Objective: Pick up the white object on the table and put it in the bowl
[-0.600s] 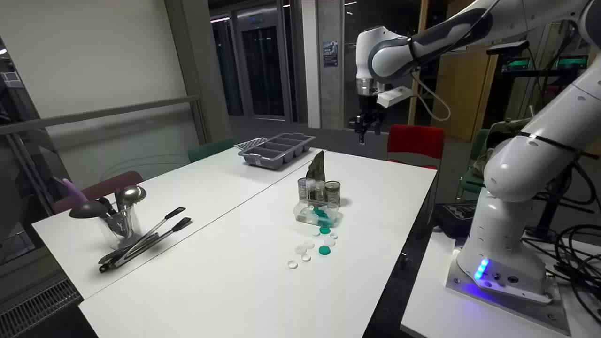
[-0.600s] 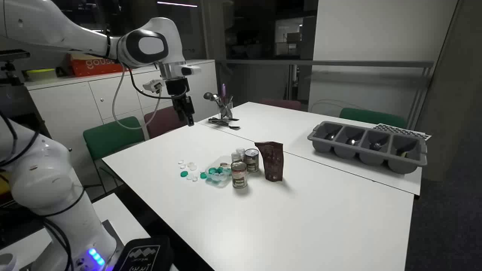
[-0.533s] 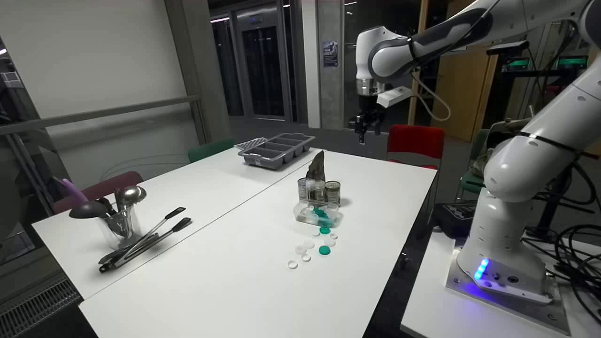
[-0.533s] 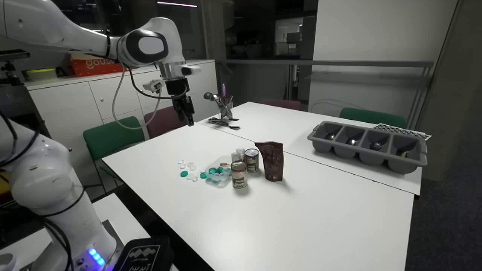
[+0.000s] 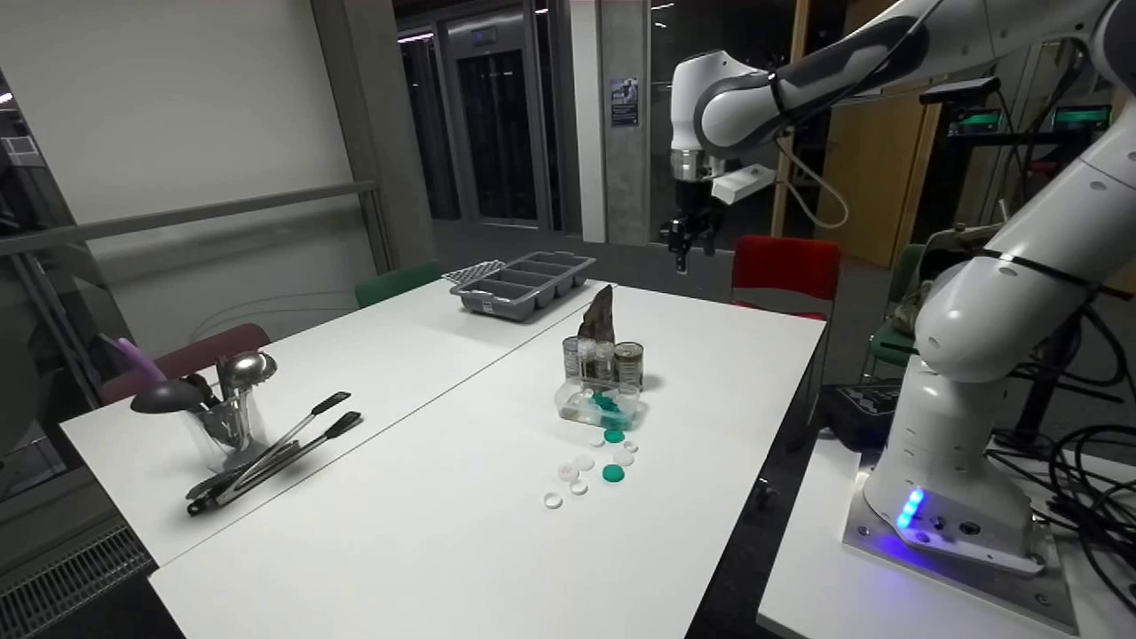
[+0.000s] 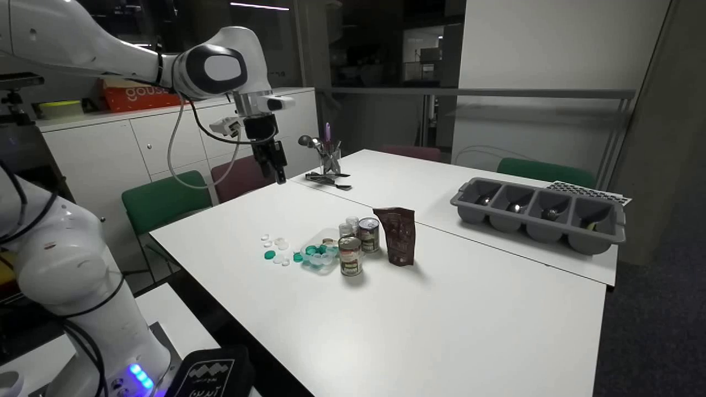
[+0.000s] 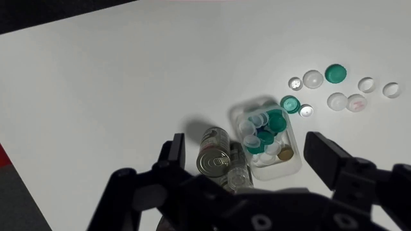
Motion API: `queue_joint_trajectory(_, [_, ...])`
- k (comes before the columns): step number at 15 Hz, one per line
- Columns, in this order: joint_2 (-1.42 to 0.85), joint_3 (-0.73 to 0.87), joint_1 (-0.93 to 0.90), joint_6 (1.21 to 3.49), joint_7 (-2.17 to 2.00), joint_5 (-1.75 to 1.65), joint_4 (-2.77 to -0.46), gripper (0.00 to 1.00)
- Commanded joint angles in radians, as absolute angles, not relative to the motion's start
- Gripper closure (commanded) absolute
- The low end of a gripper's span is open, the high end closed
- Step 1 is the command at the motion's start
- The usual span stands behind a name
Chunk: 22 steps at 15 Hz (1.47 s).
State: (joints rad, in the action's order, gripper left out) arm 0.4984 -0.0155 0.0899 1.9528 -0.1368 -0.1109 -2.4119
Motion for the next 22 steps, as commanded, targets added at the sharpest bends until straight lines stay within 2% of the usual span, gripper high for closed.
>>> queue_joint_trajectory(1, [0.395,-0.013,0.043,2.014,-0.034,-0.121,-2.352,0.00])
queue_joint_trajectory(10, [0.140,-0.048,-0.057,2.043,0.252,-0.187,-2.181,0.00])
queue_joint_trajectory(18, [0.093,-0.055,-0.068,2.157,0.498,-0.382,-2.183,0.00])
queue_joint_trajectory(22, [0.086,-0.058,-0.069,2.115,0.440,-0.342,-2.179,0.00])
